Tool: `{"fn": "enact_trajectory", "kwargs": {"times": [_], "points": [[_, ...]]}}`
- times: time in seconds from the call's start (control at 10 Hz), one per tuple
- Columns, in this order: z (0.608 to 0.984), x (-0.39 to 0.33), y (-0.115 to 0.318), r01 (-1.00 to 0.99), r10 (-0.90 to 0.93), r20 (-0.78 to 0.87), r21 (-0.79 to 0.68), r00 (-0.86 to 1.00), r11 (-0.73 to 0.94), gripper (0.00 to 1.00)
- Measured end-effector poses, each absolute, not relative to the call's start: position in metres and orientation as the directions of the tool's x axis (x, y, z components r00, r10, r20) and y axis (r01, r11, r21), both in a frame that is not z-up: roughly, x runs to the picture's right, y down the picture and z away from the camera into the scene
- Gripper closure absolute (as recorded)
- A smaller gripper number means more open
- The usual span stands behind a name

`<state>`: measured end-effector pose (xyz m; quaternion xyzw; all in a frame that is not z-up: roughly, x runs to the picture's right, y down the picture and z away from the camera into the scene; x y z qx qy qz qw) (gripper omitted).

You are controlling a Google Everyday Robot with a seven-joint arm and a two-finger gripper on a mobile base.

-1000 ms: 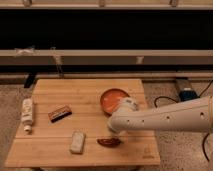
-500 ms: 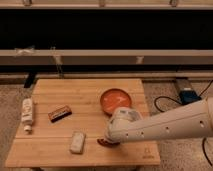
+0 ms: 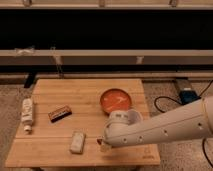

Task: Drag the pepper across the table

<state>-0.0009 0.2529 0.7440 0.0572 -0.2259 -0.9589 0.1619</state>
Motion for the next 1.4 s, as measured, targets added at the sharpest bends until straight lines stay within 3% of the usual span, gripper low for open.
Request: {"fn": "enact_trajectory", "kwargs": {"times": [0.4, 1.0, 1.4], "points": [[0.748, -0.018, 0.261, 0.252, -0.3, -0.042, 0.438, -0.953, -0.863, 0.23], [0.77, -0.024, 0.275, 0.248, -0.28, -0.012, 0.426, -0.96, -0.87, 0.79], [0.767, -0.026, 0.262, 0.247, -0.283, -0.026, 0.416, -0.959, -0.875, 0.81]]}}
